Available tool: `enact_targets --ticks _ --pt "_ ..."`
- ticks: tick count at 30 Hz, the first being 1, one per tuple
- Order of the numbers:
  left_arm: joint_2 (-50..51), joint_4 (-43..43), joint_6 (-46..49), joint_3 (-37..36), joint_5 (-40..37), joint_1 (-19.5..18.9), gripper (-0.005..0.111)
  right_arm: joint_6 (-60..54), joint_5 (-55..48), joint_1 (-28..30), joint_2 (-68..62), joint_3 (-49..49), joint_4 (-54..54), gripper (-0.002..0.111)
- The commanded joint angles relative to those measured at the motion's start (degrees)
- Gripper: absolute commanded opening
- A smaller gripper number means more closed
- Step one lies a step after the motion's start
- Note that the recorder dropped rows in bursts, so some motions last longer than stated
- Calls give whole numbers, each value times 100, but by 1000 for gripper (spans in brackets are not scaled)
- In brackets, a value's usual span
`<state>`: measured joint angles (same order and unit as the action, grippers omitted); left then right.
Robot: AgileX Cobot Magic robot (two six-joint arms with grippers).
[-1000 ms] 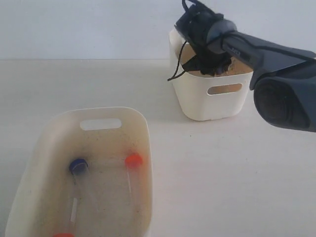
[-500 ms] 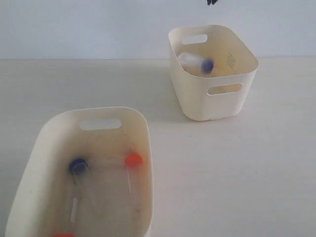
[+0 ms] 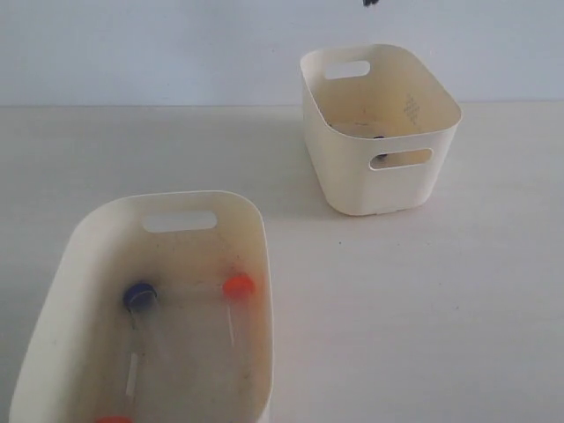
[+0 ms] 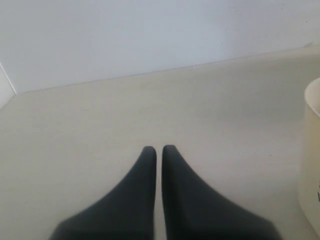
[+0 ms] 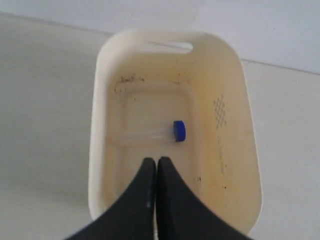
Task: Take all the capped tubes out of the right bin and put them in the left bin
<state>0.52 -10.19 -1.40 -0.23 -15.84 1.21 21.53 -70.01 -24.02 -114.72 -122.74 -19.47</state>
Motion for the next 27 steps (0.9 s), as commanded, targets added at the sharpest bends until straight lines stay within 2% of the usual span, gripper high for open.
enact_targets --ticks 1,3,5,7,9,15,18,21,27 --pt "-11 6 -66 23 88 -6 4 -252 5 275 -416 214 248 0" --pt "-11 6 -66 23 88 -6 4 -330 5 471 -613 214 686 6" --pt "-11 6 -66 23 88 -6 4 -402 68 615 -787 214 991 19" --pt "-11 6 -66 23 88 -6 4 -485 274 641 -950 214 993 37" --pt "-11 6 -66 23 88 -6 4 -523 452 641 -1120 203 890 47" --pt "-11 6 -66 23 88 -6 4 -395 537 713 -1646 203 891 48" --pt "-11 6 -66 23 88 -6 4 -262 484 809 -1801 203 998 54" --pt "-11 6 -66 23 88 -6 4 -695 683 834 -1841 203 1171 63" --pt "-11 6 -66 23 88 -6 4 -1256 829 885 -1878 203 943 63"
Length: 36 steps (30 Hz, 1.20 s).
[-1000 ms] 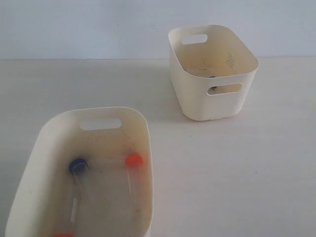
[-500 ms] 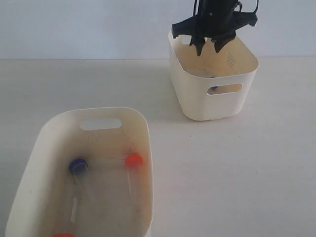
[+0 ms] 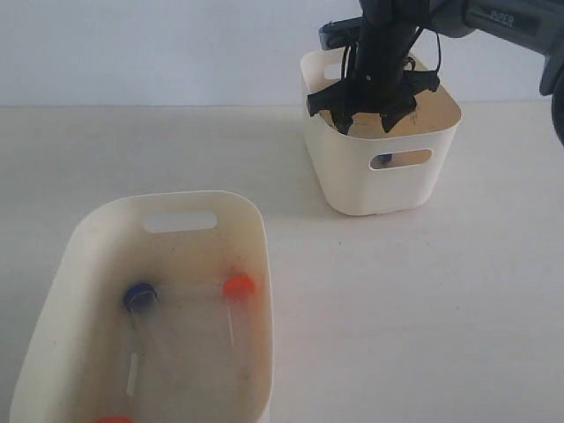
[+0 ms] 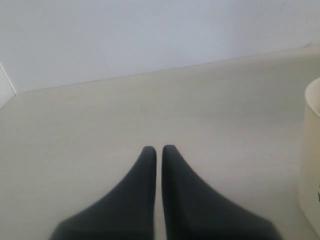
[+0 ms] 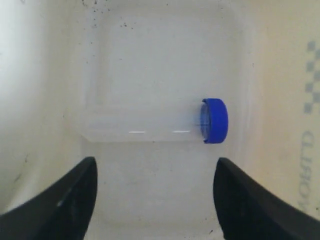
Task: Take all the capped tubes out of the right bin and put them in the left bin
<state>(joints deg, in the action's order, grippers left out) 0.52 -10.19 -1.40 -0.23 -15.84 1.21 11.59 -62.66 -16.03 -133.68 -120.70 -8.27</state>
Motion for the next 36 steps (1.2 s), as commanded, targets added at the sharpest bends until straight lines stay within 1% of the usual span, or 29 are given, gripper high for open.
enact_targets --ticks 1,7,13,16,26,31,34,36 --pt "-11 6 -66 23 88 -6 4 -262 95 102 -10 -1 -285 63" --pt "-11 6 -66 23 88 -6 4 -173 -15 184 -175 -1 -245 63" --pt "-11 6 -66 23 88 -6 4 682 -416 184 -234 -1 74 63" --pt "-11 6 -66 23 88 -6 4 757 -552 173 -234 -1 83 63" --pt "-11 6 -66 23 88 -6 4 669 -731 173 -408 -1 39 63" --pt "-11 6 -66 23 88 -6 4 397 -586 173 -414 8 -90 63" --pt "-11 6 -66 23 88 -6 4 -102 -678 185 -296 -119 -104 63" --pt "-11 6 -66 23 88 -6 4 -130 -713 299 -219 -210 211 63"
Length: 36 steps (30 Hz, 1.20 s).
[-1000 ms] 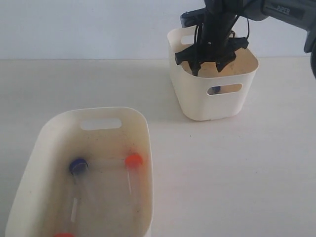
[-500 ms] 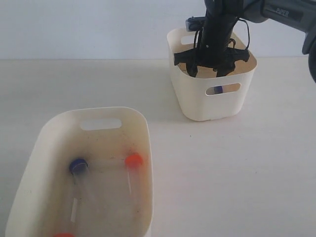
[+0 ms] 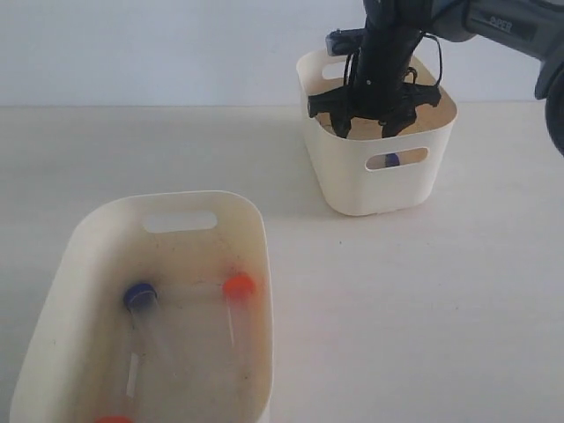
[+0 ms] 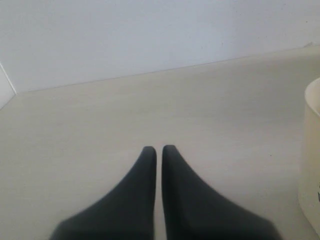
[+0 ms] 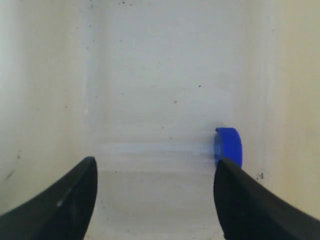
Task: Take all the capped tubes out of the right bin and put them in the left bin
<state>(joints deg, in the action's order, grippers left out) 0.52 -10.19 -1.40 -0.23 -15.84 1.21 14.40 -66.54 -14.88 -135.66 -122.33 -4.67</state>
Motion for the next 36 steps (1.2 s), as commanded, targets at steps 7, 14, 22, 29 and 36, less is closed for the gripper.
enact_targets --ticks 7,14,22,29,36 --pt "-11 6 -66 23 88 -6 4 -742 -343 739 246 -392 499 63" --pt "-11 6 -66 23 88 -6 4 -881 -343 842 331 -389 673 46" --pt "-11 6 -66 23 88 -6 4 -881 -339 857 812 -402 1031 53" --pt "-11 6 -66 23 88 -6 4 -896 -186 1110 1288 -402 503 53" --pt "-11 6 -66 23 88 -6 4 -2721 -287 1236 1275 19 1909 53"
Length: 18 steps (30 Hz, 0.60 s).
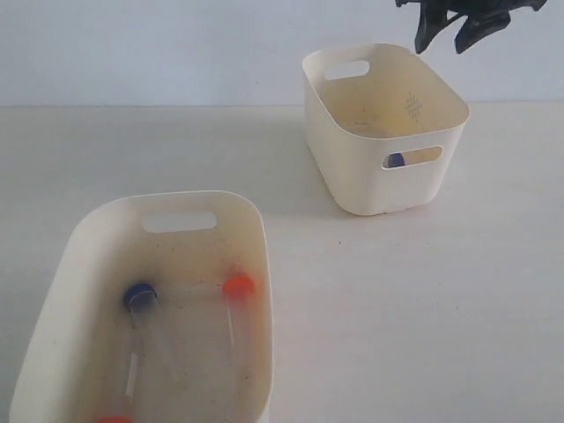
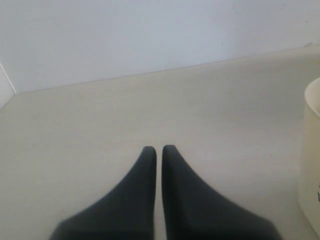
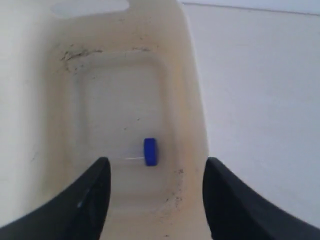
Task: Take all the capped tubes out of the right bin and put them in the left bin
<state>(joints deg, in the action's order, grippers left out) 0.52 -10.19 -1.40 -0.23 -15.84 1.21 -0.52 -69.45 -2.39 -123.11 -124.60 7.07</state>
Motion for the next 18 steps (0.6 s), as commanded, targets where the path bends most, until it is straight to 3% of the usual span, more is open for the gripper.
enact_targets --ticks 1,6,11,18 --pt "-11 6 -66 23 88 -6 4 -1444 54 -25 20 286 735 53" --pt "-11 6 -66 23 88 -6 4 -3538 330 -50 20 555 795 53" --pt "-11 6 -66 23 88 -6 4 -6384 869 -39 -5 922 800 53" --pt "-11 6 -66 23 88 -6 4 -7712 1514 -29 -290 1136 812 53"
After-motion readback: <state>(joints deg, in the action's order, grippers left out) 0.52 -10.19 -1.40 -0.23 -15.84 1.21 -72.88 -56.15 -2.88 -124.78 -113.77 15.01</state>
